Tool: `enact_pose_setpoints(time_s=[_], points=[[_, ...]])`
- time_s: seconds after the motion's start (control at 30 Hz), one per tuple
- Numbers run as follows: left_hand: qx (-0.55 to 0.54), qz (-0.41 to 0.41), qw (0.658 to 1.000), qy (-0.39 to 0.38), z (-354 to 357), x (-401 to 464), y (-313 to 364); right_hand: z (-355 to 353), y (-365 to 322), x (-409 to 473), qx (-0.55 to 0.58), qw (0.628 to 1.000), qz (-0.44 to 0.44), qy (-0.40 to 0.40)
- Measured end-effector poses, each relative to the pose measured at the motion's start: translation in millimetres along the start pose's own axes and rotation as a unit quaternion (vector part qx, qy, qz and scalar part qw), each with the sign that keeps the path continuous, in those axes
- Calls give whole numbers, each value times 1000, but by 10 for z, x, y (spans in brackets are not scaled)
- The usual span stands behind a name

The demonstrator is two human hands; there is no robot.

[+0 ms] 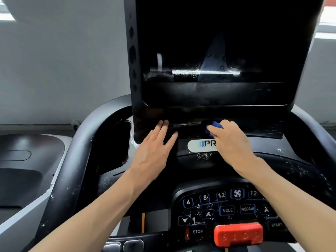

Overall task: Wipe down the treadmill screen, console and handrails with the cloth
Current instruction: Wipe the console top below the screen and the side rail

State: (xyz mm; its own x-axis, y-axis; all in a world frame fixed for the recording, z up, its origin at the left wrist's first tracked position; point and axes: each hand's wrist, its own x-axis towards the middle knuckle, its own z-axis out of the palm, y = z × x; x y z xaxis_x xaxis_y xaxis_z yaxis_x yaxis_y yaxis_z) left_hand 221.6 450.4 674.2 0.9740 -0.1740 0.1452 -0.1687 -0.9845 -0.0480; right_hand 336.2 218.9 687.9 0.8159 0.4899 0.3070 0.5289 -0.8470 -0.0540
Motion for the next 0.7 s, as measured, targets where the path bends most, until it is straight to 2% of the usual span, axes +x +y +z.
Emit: enact_pose_setpoints(time_s=[0.17, 0.23, 0.33, 0.5, 0.57, 0.7], points=[[-25, -56, 998, 24, -145, 131, 187, -48, -151, 67, 51, 996, -52, -49], [-38, -58, 997, 23, -142, 135, 248, -106, 55, 64, 85, 992, -72, -54], [-38, -53, 998, 0, -81, 124, 264, -215, 333, 27, 75, 992, -87, -52], [-16, -52, 998, -23, -28, 194, 247, -123, -161, 207, 104, 973, -181, -95], [-10, -43, 999, -31, -23, 185, 223, -113, -157, 223, 82, 972, -192, -108], [-24, -55, 998, -4, -80, 142, 257, -284, 299, 101, 43, 980, -165, -105]])
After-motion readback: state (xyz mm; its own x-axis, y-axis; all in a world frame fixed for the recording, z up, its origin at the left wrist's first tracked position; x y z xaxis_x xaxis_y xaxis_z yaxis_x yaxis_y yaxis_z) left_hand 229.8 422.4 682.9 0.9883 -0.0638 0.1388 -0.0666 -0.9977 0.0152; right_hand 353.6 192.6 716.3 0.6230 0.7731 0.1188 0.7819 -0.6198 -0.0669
